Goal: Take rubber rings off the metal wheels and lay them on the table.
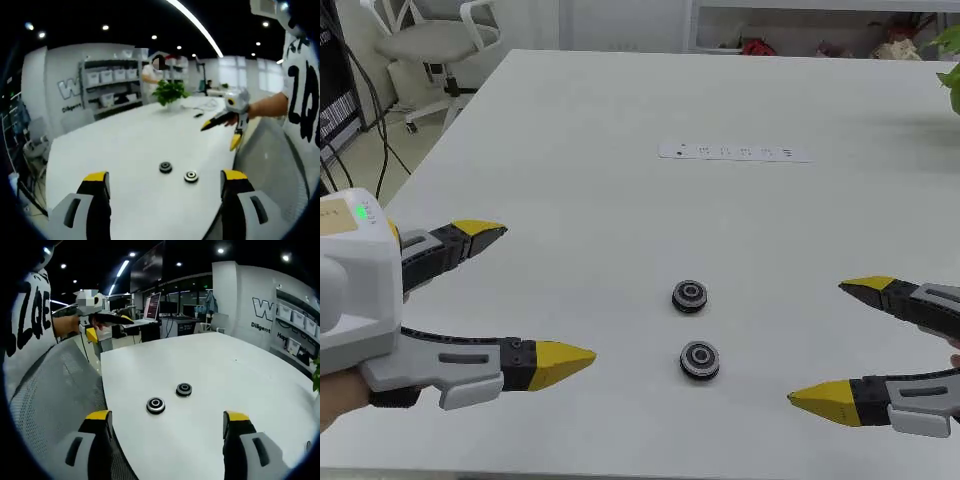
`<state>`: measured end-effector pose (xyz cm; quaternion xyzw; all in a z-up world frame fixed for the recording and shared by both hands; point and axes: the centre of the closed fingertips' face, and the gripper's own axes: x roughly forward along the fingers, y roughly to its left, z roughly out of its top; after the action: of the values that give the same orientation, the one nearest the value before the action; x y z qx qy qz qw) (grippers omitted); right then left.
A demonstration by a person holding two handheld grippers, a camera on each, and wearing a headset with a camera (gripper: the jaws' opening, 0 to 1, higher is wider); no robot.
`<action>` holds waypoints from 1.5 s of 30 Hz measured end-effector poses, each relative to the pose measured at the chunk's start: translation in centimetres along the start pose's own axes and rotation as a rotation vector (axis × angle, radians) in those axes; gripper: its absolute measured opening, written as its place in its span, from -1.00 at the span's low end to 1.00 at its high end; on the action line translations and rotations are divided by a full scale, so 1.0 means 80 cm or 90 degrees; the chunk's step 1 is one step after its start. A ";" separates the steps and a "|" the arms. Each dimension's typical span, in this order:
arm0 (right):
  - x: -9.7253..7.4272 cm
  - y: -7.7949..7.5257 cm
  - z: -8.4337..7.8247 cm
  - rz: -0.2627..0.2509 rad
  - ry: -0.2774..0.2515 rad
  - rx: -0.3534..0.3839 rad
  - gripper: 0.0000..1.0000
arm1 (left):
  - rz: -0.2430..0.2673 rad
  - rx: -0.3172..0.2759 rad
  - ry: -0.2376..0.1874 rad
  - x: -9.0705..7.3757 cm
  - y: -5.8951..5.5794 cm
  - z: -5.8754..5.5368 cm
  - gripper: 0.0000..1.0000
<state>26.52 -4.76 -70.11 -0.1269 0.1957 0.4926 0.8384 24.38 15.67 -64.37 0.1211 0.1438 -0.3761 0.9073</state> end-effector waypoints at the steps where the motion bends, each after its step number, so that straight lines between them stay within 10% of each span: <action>1: 0.001 0.001 0.001 0.003 -0.002 -0.002 0.72 | 0.000 0.000 0.001 -0.001 0.000 -0.001 0.87; 45: 0.013 0.005 -0.007 0.020 0.029 0.005 0.72 | 0.043 -0.044 -0.016 -0.013 0.028 -0.022 0.85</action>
<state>26.54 -4.01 -71.11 -0.1319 0.2187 0.5020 0.8263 25.03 18.47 -65.38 0.0898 0.1412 -0.3414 0.9249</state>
